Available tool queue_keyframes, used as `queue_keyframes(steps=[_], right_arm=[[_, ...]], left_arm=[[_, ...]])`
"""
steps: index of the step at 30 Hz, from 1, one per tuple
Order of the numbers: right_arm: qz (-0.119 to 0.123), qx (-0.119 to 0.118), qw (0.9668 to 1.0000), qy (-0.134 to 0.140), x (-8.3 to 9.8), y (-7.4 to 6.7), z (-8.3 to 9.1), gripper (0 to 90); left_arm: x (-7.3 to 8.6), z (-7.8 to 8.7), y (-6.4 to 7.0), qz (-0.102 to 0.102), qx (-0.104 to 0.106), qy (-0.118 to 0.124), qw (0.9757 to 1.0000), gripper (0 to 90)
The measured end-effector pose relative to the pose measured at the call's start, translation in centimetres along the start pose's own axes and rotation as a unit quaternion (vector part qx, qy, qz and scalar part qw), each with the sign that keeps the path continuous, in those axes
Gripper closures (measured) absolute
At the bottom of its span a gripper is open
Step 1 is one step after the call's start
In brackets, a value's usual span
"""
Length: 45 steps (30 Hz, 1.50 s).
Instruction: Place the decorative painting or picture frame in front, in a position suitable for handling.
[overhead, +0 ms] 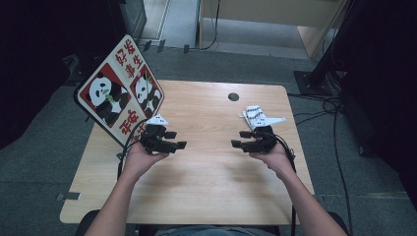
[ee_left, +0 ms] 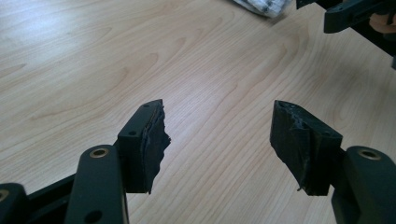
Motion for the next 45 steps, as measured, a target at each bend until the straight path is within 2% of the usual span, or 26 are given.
queue_keyframes(steps=[11,17,21,24,30,38,40,45], right_arm=[[0.004,0.004,0.9999,-0.009,0.0,0.1,0.7,39.2],[0.013,0.006,0.9998,-0.013,-0.1,0.1,0.8,40.5],[0.007,0.006,0.9998,-0.015,-0.1,0.0,0.9,38.8],[0.005,0.007,0.9998,-0.02,-0.1,0.2,0.8,38.5],[0.001,0.0,0.9997,-0.023,-0.3,0.3,0.8,38.2],[0.009,-0.004,0.9995,-0.03,-0.5,0.4,0.3,38.0],[0.011,-0.006,0.9995,-0.03,-0.6,0.4,0.1,38.0],[0.013,-0.012,0.9993,-0.034,-0.9,0.3,-0.5,38.1]], left_arm=[[0.0,0.1,0.1,0.007,0.006,-0.001,1.0,36.2],[-0.1,0.4,0.0,0.011,0.005,0.003,0.9999,41.5],[-0.3,0.7,0.1,0.006,0.001,0.014,0.9999,44.6],[-0.2,0.9,0.1,0.013,0.003,0.013,0.9998,45.6],[0.3,1.4,-0.1,0.039,0.012,0.0,0.9992,40.3],[0.6,2.9,-0.5,0.044,-0.001,0.017,0.9989,40.8],[0.7,3.2,-0.6,0.049,0.002,0.021,0.9986,41.1],[1.1,4.4,-0.9,0.062,-0.009,0.03,0.9976,40.9]])
Point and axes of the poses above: each handheld gripper's, and its own axes: z roughly backward along the jaws, x roughly out of its underside, y roughly to its right, the point moved 10 cm from there along -z, roughly forward along the jaws, and after that the axes turned 1 degree about y, right-handed, at the moved point
